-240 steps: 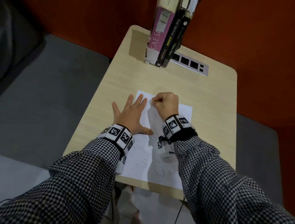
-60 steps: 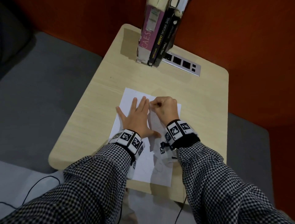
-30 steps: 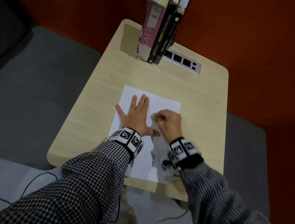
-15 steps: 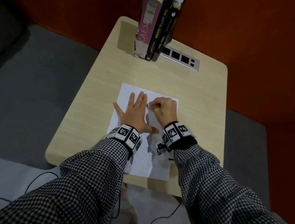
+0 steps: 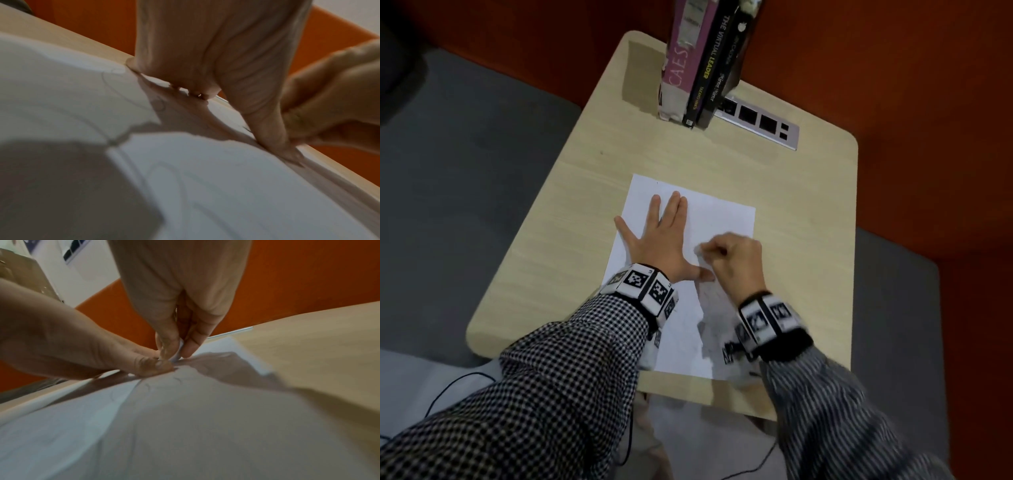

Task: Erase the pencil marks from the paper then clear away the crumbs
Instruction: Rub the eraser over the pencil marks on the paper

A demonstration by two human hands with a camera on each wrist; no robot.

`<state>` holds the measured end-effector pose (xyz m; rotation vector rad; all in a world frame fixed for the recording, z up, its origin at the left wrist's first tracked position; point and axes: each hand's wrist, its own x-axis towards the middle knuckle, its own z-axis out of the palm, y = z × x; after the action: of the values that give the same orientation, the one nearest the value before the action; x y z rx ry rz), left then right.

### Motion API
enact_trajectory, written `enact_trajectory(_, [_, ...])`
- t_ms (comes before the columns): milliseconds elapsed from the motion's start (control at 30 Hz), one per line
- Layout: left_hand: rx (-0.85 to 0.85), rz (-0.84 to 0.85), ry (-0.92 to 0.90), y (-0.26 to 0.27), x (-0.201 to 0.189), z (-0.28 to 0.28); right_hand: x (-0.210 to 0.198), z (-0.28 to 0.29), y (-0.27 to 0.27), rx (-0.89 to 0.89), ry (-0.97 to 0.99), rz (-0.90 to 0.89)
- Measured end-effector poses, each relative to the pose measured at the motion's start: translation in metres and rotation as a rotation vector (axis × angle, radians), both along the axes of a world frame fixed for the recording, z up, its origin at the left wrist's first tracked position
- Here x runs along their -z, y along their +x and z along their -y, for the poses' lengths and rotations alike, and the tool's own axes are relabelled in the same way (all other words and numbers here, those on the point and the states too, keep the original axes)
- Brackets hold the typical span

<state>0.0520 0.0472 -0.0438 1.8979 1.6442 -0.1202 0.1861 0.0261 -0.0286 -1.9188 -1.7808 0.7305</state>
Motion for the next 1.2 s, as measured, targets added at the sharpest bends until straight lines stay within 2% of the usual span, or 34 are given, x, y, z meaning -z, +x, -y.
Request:
enact_trajectory(100, [0.013, -0.020, 0.007, 0.001, -0.004, 0.001, -0.002, 0.022, 0.010, 0.073, 0.013, -0.082])
enact_trajectory(200, [0.067, -0.031, 0.042, 0.008, -0.006, 0.007, 0.000, 0.015, 0.008, 0.051, 0.051, -0.083])
enact_trajectory(400, [0.055, -0.027, 0.042, 0.011, 0.000, 0.012, -0.001, 0.037, 0.008, 0.039, 0.013, -0.103])
enact_trajectory(600, [0.068, -0.016, 0.018, 0.010, 0.000, 0.011, -0.005, -0.030, 0.002, 0.024, 0.081, -0.027])
enact_trajectory(700, [0.066, -0.005, 0.012, 0.010, -0.002, 0.010, 0.000, 0.003, 0.005, 0.002, 0.079, 0.064])
enact_trajectory(767, [0.066, -0.011, 0.019, 0.009, -0.001, 0.010, -0.005, 0.030, 0.006, 0.007, 0.017, 0.007])
enact_trajectory(967, [0.074, -0.016, 0.018, 0.010, 0.000, 0.010, 0.000, -0.027, 0.002, 0.039, 0.072, -0.019])
enact_trajectory(1033, [0.077, -0.015, 0.013, 0.009, -0.001, 0.010, 0.002, -0.008, 0.003, 0.031, 0.070, 0.008])
enact_trajectory(1133, [0.064, -0.010, 0.021, 0.009, -0.001, 0.010, -0.003, 0.030, 0.001, 0.004, -0.007, -0.059])
enact_trajectory(1200, [0.075, -0.016, 0.020, 0.009, -0.002, 0.010, -0.003, 0.015, -0.001, -0.002, 0.015, -0.054])
